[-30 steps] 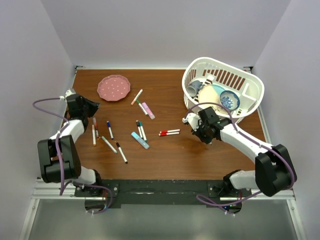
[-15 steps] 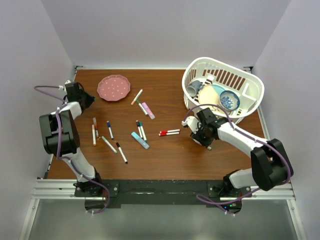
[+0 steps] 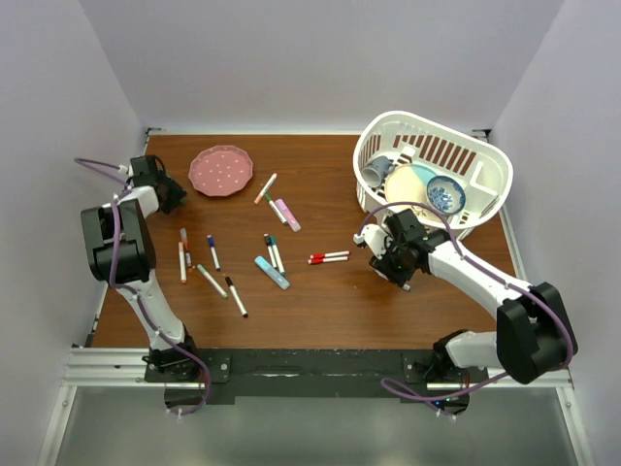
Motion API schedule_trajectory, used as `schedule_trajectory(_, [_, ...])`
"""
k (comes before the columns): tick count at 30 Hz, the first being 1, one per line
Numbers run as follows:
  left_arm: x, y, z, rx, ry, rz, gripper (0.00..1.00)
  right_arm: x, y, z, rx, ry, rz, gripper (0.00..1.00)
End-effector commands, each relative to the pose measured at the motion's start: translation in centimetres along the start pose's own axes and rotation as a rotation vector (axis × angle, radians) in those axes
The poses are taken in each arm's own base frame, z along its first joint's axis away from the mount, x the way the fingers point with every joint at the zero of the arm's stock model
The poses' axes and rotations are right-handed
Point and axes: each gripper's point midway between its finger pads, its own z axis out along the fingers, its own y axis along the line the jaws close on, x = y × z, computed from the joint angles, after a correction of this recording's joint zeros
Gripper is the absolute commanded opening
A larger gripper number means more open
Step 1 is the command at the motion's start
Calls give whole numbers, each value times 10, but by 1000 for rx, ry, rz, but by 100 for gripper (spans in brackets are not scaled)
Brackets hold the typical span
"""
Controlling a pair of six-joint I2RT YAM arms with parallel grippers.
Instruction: Open the pen caps
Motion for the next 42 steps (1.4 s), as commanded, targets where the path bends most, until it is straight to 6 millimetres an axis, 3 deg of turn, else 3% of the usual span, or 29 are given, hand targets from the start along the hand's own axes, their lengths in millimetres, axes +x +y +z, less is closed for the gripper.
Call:
schedule_trajectory(1, [-40, -15, -24, 23, -91, 30, 53, -12, 2, -13, -27, -52, -28, 39])
schedule_trajectory(5, [-55, -37, -56, 117, -137, 57, 55, -15, 7, -19, -62, -86, -41, 41])
schedule_trajectory(6, [-62, -49, -75, 178, -166, 68, 56, -20, 11, -22, -85, -116, -53, 41])
schedule_trajectory(7, [-45, -54, -82, 244, -127, 80, 58, -21, 14, -24, -99, -125, -68, 42])
schedule_trajectory(8, [-49, -66, -93, 315, -159, 92, 59, -23, 18, -26, -118, -140, -79, 43])
schedule_trajectory(9, [-55, -81, -117, 399, -204, 109, 61, -26, 20, -29, -127, -160, -89, 43])
schedule_trajectory(10, [-34, -83, -123, 467, -158, 123, 71, -29, 26, -32, -158, -185, -105, 44])
schedule_trajectory(11, [-34, -92, -134, 526, -178, 137, 75, -30, 28, -34, -171, -199, -114, 46])
schedule_trajectory(12, [-33, -99, -152, 575, -193, 151, 77, -34, 30, -39, -179, -222, -128, 47])
schedule_trajectory(13, [-14, -103, -157, 620, -151, 173, 78, -37, 35, -41, -201, -247, -140, 47])
schedule_trajectory(15, [0, -114, -176, 674, -143, 236, 78, -44, 38, -48, -209, -289, -155, 50])
schedule_trajectory(16, [22, -127, -184, 716, -103, 291, 79, -51, 39, -54, -207, -335, -169, 52])
schedule_trajectory(18, [48, -135, -197, 732, -65, 399, 80, -60, 39, -63, -200, -393, -187, 64])
schedule_trajectory(19, [71, -144, -204, 756, -30, 454, 81, -68, 36, -68, -180, -432, -197, 69])
schedule_trajectory(21, [93, -138, -215, 756, -3, 531, 85, -78, 37, -75, -180, -482, -204, 77])
schedule_trajectory(22, [117, -135, -219, 752, 44, 574, 85, -83, 36, -75, -184, -496, -202, 80])
schedule_trajectory(25, [138, -123, -235, 744, 36, 660, 85, -96, 36, -77, -211, -504, -215, 83])
schedule_trajectory(27, [144, -117, -250, 756, 11, 688, 85, -103, 33, -68, -225, -450, -238, 83])
schedule_trajectory(28, [155, -108, -250, 745, 18, 699, 85, -106, 42, -64, -236, -421, -305, 84])
schedule_trajectory(29, [156, -106, -254, 745, 2, 705, 86, -106, 43, -52, -243, -380, -341, 84])
schedule_trajectory(34, [143, -104, -282, 727, -168, 716, 90, -122, 57, -41, -336, -461, -731, 90])
schedule_trajectory(38, [122, -94, -280, 628, -253, 675, 93, -163, 32, -25, -292, -442, -662, 88])
schedule_trajectory(39, [118, -92, -281, 612, -266, 662, 92, -189, 20, -31, -248, -483, -642, 83])
schedule_trajectory(40, [112, -88, -279, 576, -285, 645, 93, -196, 16, -14, -256, -443, -526, 80])
schedule_trajectory(42, [105, -85, -281, 551, -308, 617, 93, -231, 0, -14, -192, -470, -395, 74])
